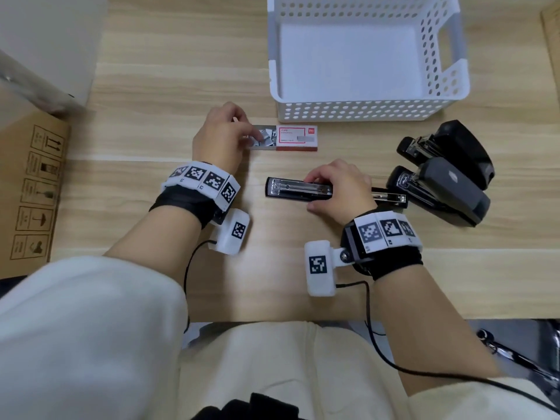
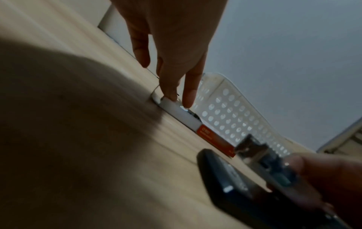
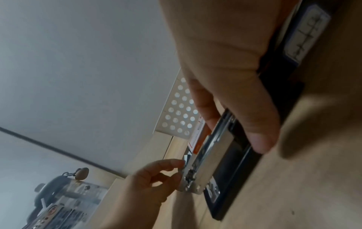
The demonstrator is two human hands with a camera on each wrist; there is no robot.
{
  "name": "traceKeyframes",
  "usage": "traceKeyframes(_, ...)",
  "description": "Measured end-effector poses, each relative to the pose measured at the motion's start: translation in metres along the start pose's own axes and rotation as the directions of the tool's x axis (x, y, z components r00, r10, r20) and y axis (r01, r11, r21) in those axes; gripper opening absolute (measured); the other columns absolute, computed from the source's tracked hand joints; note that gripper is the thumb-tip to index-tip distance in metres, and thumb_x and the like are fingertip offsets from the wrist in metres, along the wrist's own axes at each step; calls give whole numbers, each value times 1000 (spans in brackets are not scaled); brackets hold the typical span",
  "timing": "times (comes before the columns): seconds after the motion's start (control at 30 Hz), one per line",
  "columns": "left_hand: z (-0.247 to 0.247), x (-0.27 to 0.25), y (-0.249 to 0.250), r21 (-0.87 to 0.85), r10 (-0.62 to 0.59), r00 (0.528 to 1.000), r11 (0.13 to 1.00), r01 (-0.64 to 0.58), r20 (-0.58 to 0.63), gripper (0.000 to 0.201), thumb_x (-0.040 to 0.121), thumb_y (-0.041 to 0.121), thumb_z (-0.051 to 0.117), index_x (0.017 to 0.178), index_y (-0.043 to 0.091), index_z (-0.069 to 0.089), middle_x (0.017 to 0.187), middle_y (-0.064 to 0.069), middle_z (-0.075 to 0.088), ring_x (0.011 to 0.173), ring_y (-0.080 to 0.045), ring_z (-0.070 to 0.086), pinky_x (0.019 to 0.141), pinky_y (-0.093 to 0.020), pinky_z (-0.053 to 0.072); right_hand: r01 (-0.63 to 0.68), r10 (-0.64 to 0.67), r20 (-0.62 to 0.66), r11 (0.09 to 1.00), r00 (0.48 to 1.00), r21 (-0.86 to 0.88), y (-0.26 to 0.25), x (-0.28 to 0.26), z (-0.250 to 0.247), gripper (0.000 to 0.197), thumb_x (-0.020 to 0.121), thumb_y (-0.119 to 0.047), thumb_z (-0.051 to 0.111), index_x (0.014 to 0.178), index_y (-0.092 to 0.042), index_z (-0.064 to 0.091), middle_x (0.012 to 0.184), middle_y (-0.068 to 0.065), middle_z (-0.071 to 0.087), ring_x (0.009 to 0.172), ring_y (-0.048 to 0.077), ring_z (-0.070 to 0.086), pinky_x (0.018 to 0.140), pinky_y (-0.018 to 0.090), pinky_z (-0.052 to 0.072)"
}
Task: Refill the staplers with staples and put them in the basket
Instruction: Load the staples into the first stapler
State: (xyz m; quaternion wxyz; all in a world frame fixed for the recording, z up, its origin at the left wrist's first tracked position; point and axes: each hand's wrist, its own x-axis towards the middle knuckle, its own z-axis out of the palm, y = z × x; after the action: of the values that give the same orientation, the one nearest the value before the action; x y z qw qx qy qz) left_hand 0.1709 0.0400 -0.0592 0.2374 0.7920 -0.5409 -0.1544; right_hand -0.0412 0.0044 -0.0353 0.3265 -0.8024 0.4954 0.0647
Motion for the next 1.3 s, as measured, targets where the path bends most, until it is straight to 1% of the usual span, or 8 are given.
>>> traceKeyframes(0.13, -10, 8, 3, 153, 44, 988, 986, -68, 150, 22, 87, 13, 58, 95, 27, 72, 108, -2, 57, 109, -22, 47, 70, -28, 34, -17, 17, -28, 1000, 999, 6, -2, 2, 5, 29, 74, -26, 74, 100, -35, 64, 97, -10, 47, 111, 17, 46, 82, 33, 19)
traceKeyframes(0.43, -18, 29, 14, 201, -96, 937, 979, 28, 337, 17, 77, 15, 68, 91, 25, 71, 108, -1, 56, 100, -25, 54, 75, -31, 41, -15, 18, -51, 999, 999, 43, -2, 5, 8, 30, 71, -26, 76, 98, -34, 66, 106, -7, 57, 111, 16, 47, 78, 31, 15)
traceKeyframes(0.67, -13, 19, 18, 255, -37, 967, 966, -29, 251, 11, 79, 15, 66, 89, 17, 71, 109, -4, 57, 101, -28, 54, 71, -33, 41, -19, 21, -47, 999, 999, 47, -1, 5, 10, 30, 71, -27, 76, 98, -34, 66, 106, -9, 57, 110, 15, 46, 73, 30, 11)
traceKeyframes(0.77, -14, 14, 19, 163, -24, 986, 987, -4, 166, 7, 78, 17, 66, 84, 17, 69, 105, -3, 58, 100, -23, 53, 70, -30, 39, -16, 19, -52, 999, 998, 51, -1, 5, 10, 30, 70, -27, 77, 97, -34, 66, 105, -9, 57, 110, 14, 47, 65, 31, 8)
traceKeyframes(0.87, -18, 7, 23, -65, -77, 990, 994, 86, 121, 2, 77, 15, 65, 77, 17, 65, 88, -1, 60, 82, -16, 54, 71, -28, 42, -15, 18, -56, 998, 998, 55, -2, 5, 11, 29, 70, -26, 77, 96, -34, 67, 105, -9, 57, 110, 14, 47, 65, 31, 8)
traceKeyframes(0.93, -20, -2, 28, -360, -191, 970, 903, 234, 151, 16, 77, 10, 65, 69, 22, 59, 69, 6, 61, 65, -9, 54, 64, -25, 44, -16, 20, -57, 998, 998, 55, -2, 4, 11, 30, 69, -26, 78, 96, -33, 67, 105, -8, 57, 110, 14, 47, 64, 31, 7)
traceKeyframes(1.03, -20, -20, 36, -704, -286, 906, 571, 422, 311, 23, 84, -1, 56, 73, 19, 54, 56, 9, 67, 52, -1, 59, 43, -16, 40, -17, 21, -60, 998, 998, 59, -1, 4, 12, 31, 69, -26, 78, 97, -33, 67, 105, -8, 58, 111, 14, 47, 64, 31, 7)
traceKeyframes(1.3, -17, -41, 38, -761, -275, 792, 234, 605, 545, 24, 89, -5, 46, 101, 8, 62, 66, 6, 72, 56, 0, 63, 49, -8, 47, -8, 12, -78, 998, 997, 59, 0, 4, 13, 32, 68, -26, 78, 97, -33, 67, 105, -8, 58, 111, 15, 47, 64, 30, 7)
